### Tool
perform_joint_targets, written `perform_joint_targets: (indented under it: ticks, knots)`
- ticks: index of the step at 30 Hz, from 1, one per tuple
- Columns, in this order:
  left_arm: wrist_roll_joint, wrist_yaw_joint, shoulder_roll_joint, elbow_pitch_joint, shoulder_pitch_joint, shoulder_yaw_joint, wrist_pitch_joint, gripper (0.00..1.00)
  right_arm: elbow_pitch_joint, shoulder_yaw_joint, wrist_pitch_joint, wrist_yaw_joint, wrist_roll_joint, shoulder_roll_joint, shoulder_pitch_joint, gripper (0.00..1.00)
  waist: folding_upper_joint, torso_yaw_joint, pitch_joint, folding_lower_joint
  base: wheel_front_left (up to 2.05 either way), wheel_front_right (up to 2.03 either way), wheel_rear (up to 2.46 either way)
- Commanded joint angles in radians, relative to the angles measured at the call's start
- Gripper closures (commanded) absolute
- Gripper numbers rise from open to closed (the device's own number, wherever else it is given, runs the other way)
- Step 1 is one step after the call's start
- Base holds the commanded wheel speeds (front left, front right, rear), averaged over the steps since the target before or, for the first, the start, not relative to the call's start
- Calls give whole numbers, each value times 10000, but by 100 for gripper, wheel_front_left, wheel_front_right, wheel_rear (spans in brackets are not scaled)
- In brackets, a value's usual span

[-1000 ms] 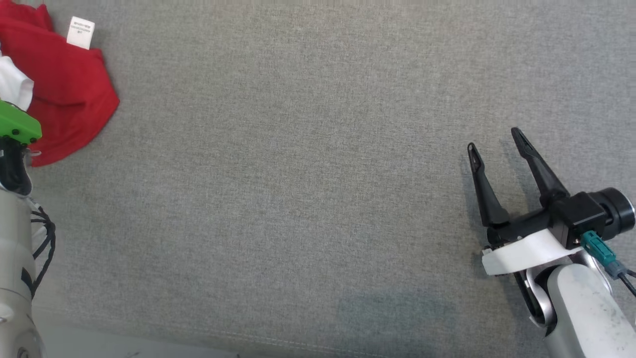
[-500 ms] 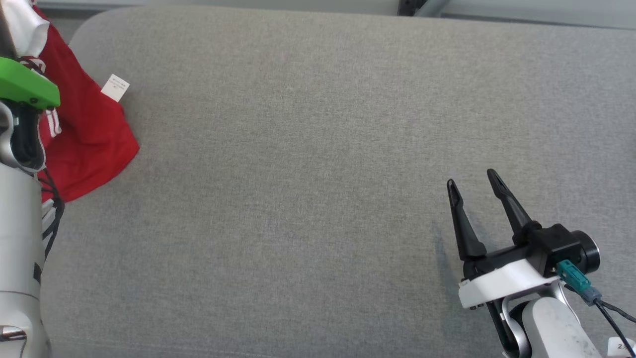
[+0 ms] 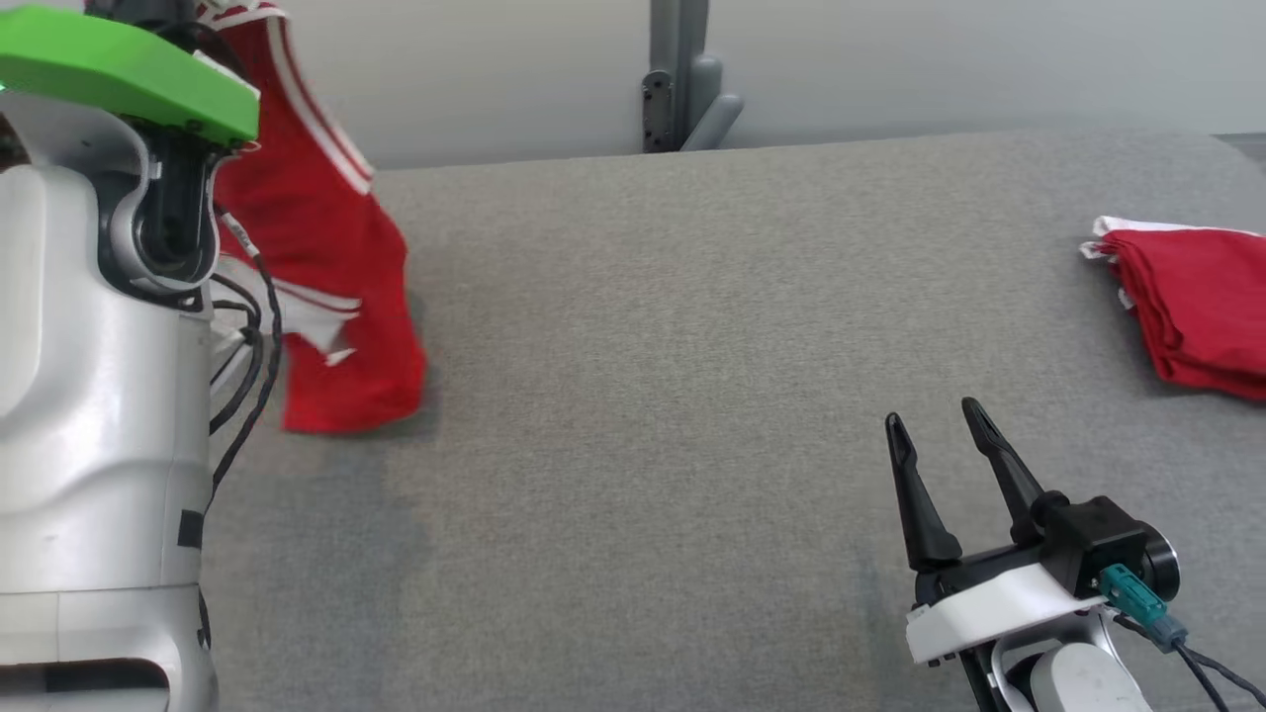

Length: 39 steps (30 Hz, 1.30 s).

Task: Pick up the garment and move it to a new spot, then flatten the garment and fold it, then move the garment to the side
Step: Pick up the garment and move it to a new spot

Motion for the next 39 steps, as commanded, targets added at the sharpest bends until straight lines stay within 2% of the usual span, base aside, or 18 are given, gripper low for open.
perform_joint_targets:
  ticks: [1, 5, 10, 16, 25, 31, 32, 33, 34, 35, 36, 39]
  knots:
    - [-19, 70, -48, -181, 163, -34, 99, 100, 0, -8, -5, -15, 78, 5, 124, 0, 0, -1080, -634, 1, 0, 0, 0]
    - [-176, 392, -426, -922, 253, -220, 517, 100, -27, -58, -5, -15, 120, 24, 105, 0, 0, -1732, -634, 1, 0, 0, 0]
    - [-363, 577, -787, -1391, 312, -449, 837, 100, -51, -49, -5, -15, 126, 47, 121, 0, 0, -2392, -570, 1, 0, 0, 0]
    - [-456, 751, -902, -1467, 606, -720, 1231, 100, -131, 5, -5, -13, 292, 53, 14, 0, 0, -2927, -300, 1, 0, 0, 0]
    - [-554, 914, -913, -591, 1419, -999, 1670, 100, -219, 265, -5, -15, 546, 57, -320, 0, 0, -3307, 647, 1, 0, 0, 0]
    - [-18, 749, -958, 691, 1717, -1445, 1004, 100, -329, 482, -5, -13, 756, 58, -787, 0, 0, -3466, 1625, 1, 0, 0, 0]
    - [-23, 686, -1006, 990, 1734, -1487, 876, 93, -337, 529, -5, -13, 763, 58, -859, 0, 0, -3473, 1758, 1, 0, 0, 0]
    - [-54, 572, -1050, 1205, 1687, -1529, 706, 68, -341, 557, -5, -13, 768, 56, -925, 0, 0, -3464, 1875, 1, 0, 0, 0]
    - [-25, 517, -1092, 1431, 1597, -1570, 516, 16, -356, 574, -5, -13, 793, 57, -983, 0, 0, -3439, 1972, 1, 0, 0, 0]
    - [124, 420, -1122, 1628, 1473, -1676, 265, 3, -359, 583, -5, -13, 802, 57, -1021, 0, 0, -3395, 2036, 1, 0, 0, 0]
    - [255, 324, -1170, 1774, 1347, -1814, -20, 0, -358, 554, -5, -13, 795, 57, -1046, 0, 0, -3321, 2078, 1, 0, 0, 0]
    - [700, 91, -1276, 2036, 1149, -2380, -1008, 0, -345, 499, -5, -13, 690, 57, -1098, 0, 0, -3008, 2051, 1, 0, 0, 0]
